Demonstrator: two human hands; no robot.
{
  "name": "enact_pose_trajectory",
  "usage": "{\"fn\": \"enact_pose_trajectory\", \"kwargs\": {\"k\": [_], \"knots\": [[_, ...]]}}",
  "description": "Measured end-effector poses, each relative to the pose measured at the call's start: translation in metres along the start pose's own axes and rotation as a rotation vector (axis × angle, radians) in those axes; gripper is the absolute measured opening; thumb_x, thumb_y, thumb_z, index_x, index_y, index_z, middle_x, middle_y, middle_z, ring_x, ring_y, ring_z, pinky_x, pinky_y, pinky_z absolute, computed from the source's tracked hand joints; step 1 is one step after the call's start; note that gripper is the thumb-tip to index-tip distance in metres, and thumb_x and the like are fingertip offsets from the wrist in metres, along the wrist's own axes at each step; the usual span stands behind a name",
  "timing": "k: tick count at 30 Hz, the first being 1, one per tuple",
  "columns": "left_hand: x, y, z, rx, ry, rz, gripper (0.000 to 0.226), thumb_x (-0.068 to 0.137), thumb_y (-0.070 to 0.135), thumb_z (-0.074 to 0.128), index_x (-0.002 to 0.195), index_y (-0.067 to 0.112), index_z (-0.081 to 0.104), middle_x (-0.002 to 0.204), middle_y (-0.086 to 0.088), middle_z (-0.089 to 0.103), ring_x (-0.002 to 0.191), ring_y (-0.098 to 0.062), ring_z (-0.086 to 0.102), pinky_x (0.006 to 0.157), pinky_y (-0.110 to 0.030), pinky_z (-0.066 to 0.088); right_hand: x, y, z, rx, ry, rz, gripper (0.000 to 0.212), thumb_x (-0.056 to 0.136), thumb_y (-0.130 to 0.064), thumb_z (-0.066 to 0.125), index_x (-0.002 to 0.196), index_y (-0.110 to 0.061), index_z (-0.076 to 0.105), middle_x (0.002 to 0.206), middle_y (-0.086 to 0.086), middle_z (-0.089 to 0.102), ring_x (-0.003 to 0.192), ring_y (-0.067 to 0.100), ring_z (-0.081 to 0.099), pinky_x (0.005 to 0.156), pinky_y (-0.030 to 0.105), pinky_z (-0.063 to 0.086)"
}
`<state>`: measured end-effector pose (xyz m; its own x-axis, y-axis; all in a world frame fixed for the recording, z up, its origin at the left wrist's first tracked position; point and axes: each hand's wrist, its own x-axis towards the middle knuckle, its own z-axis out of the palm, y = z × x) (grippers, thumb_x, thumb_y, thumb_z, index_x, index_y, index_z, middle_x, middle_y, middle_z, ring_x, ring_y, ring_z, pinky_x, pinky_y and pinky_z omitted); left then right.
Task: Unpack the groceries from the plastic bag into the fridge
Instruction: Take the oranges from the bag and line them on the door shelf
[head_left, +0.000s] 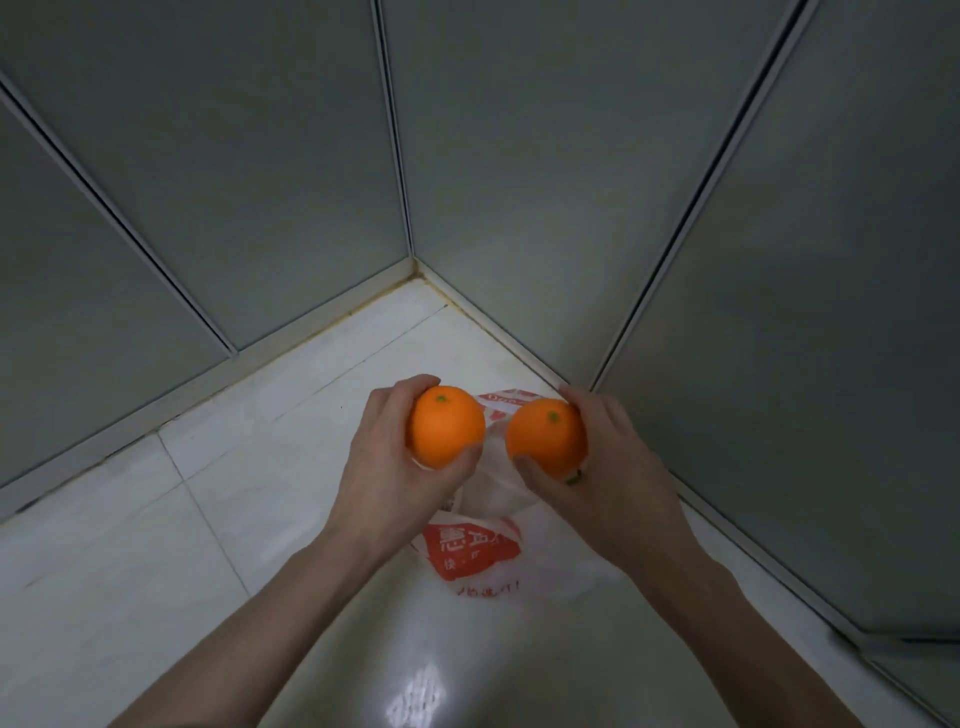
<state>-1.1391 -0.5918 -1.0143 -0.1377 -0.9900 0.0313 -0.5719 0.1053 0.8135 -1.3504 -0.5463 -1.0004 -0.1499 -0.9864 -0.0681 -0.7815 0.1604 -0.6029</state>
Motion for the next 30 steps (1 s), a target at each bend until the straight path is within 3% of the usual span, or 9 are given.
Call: {"fn": "enact_pose_trajectory", "kwargs": {"k": [3,7,10,14,17,24,27,30], "knots": [[-0.008,0.028,-0.025,-0.018,-0.024,0.004,0.075,0.07,0.065,0.075,0.136,0.047,0.044,0.133,0.021,0.047,0.112,0.011,0.05,0.084,-0.01,0.04,-0.007,-0.02,-0.03,0.044,-0.002,0.02,0.08,0.085,-0.061,0.074,0.151,-0.032,0.039,0.15,-0.007,0.047,0.121,0.015,0.059,0.095,0.032,0.054],[-0.033,0.093,-0.066,-0.083,-0.027,-0.098,0.095,0.074,0.046,0.088,0.151,0.037,0.033,0.14,0.02,0.046,0.122,-0.003,0.05,0.091,-0.018,0.044,-0.027,-0.067,-0.087,0.117,-0.023,0.027,0.08,0.082,-0.055,0.08,0.149,-0.03,0.043,0.147,-0.005,0.052,0.121,0.015,0.059,0.098,0.038,0.056],[-0.054,0.158,-0.113,-0.122,0.0,-0.126,0.087,0.075,0.038,0.09,0.146,0.037,0.039,0.143,0.019,0.049,0.126,-0.004,0.051,0.098,-0.023,0.048,-0.05,-0.116,-0.146,0.159,-0.053,0.037,0.081,0.081,-0.056,0.081,0.148,-0.032,0.043,0.146,-0.008,0.054,0.123,0.011,0.059,0.098,0.035,0.055],[-0.076,0.252,-0.201,-0.128,0.058,-0.104,0.078,0.073,0.029,0.093,0.137,0.032,0.05,0.137,0.014,0.05,0.128,-0.003,0.051,0.103,-0.03,0.051,-0.079,-0.198,-0.245,0.088,-0.038,-0.046,0.072,0.082,-0.053,0.08,0.142,-0.027,0.049,0.137,-0.008,0.058,0.112,0.008,0.06,0.085,0.028,0.053],[-0.088,0.329,-0.276,-0.165,0.11,-0.108,0.075,0.072,0.024,0.094,0.135,0.027,0.053,0.134,0.007,0.051,0.128,-0.006,0.052,0.104,-0.036,0.052,-0.099,-0.269,-0.321,0.078,-0.026,-0.072,0.071,0.082,-0.053,0.078,0.143,-0.026,0.051,0.134,-0.009,0.057,0.115,0.01,0.06,0.088,0.026,0.051],[-0.126,0.492,-0.427,-0.269,0.185,-0.108,0.083,0.073,0.023,0.094,0.142,0.023,0.048,0.137,0.008,0.054,0.13,-0.014,0.055,0.106,-0.039,0.052,-0.153,-0.429,-0.479,0.186,0.036,-0.093,0.067,0.081,-0.051,0.081,0.139,-0.028,0.054,0.129,-0.01,0.053,0.105,0.004,0.057,0.084,0.0,0.038],[-0.151,0.543,-0.475,-0.323,0.258,-0.103,0.09,0.071,0.02,0.095,0.144,0.021,0.042,0.137,0.014,0.056,0.129,-0.011,0.057,0.107,-0.032,0.05,-0.175,-0.481,-0.525,0.225,0.061,-0.146,0.07,0.081,-0.05,0.084,0.139,-0.029,0.053,0.129,-0.013,0.054,0.107,0.007,0.061,0.085,0.008,0.045],[-0.173,0.584,-0.518,-0.377,0.314,-0.087,0.078,0.072,0.02,0.094,0.136,0.025,0.05,0.137,0.013,0.057,0.131,-0.013,0.056,0.106,-0.035,0.053,-0.191,-0.528,-0.563,0.295,0.087,-0.212,0.07,0.08,-0.048,0.086,0.138,-0.031,0.051,0.129,-0.013,0.058,0.11,0.007,0.062,0.087,0.02,0.05]]}}
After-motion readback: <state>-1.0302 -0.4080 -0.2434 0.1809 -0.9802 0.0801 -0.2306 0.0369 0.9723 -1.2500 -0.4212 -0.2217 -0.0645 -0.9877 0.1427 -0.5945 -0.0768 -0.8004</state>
